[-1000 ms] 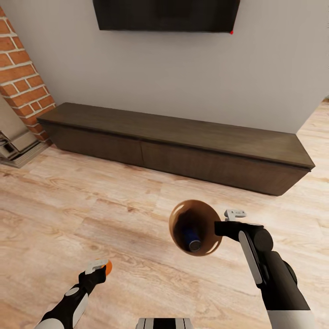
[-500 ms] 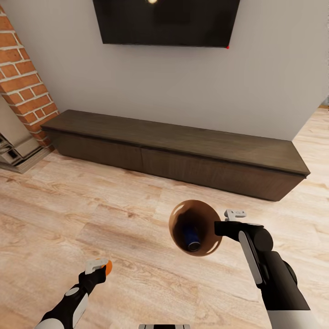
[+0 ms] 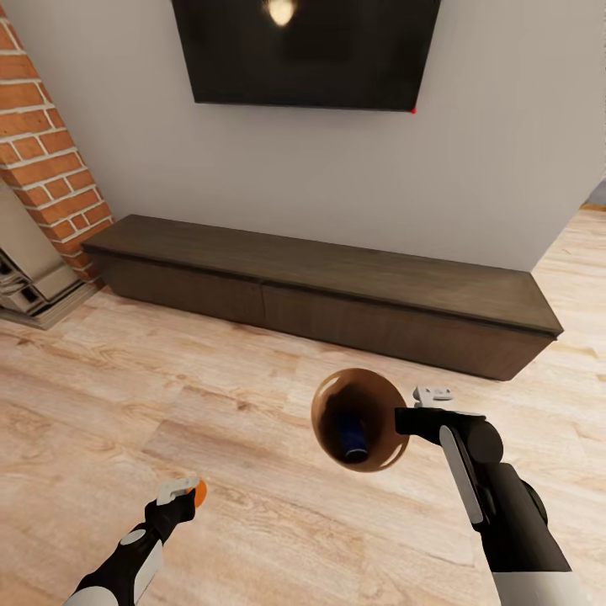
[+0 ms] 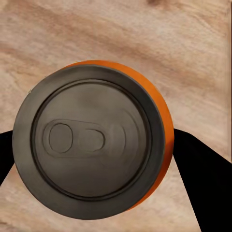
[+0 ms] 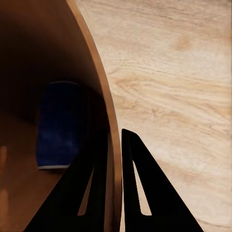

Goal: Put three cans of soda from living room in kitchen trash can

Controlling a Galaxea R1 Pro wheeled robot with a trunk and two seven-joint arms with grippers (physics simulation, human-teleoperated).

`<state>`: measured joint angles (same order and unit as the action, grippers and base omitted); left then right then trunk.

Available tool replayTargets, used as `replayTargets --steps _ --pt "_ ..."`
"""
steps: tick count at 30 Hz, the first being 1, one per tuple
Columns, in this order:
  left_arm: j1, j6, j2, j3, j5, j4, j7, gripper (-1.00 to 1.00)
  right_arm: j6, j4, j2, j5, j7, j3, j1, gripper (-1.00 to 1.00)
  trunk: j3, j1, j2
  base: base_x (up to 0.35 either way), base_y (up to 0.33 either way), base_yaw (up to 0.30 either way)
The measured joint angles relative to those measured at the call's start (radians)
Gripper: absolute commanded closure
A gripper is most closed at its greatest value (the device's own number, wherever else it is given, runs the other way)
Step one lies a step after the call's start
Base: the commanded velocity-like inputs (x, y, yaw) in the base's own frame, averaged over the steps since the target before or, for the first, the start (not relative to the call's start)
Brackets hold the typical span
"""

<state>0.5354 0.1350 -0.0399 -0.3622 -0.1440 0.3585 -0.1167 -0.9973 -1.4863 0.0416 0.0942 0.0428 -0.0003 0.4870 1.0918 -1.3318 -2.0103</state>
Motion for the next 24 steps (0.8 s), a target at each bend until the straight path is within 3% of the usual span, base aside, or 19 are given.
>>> replayTargets --steps 24 --pt "0.000 0.000 0.000 0.000 0.000 0.000 0.000 1.00 0.000 0.000 0.000 0.001 0.000 0.000 -0.001 1.00 -0.115 0.092 0.168 0.000 0.000 0.000"
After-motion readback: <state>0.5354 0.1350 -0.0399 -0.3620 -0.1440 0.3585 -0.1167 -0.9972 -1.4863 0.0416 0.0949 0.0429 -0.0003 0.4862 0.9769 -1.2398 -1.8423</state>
